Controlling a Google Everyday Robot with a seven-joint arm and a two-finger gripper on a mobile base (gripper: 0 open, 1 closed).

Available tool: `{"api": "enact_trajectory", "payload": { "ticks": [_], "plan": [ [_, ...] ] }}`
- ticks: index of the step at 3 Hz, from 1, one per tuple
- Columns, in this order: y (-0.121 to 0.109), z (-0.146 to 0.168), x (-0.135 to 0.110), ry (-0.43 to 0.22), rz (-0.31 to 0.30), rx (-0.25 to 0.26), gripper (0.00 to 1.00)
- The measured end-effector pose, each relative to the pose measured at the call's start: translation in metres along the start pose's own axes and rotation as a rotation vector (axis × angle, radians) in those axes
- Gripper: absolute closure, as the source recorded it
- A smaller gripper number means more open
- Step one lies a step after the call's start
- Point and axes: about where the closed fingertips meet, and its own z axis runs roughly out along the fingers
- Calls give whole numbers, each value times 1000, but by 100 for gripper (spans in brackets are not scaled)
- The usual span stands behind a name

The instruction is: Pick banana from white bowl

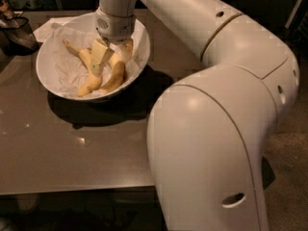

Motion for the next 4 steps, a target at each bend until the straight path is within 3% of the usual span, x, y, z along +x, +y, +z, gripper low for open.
{"api": "enact_trajectory", "payload": {
  "ticks": [4],
  "plan": [
    [-2,13,-3,30,8,-27,33]
  ]
}}
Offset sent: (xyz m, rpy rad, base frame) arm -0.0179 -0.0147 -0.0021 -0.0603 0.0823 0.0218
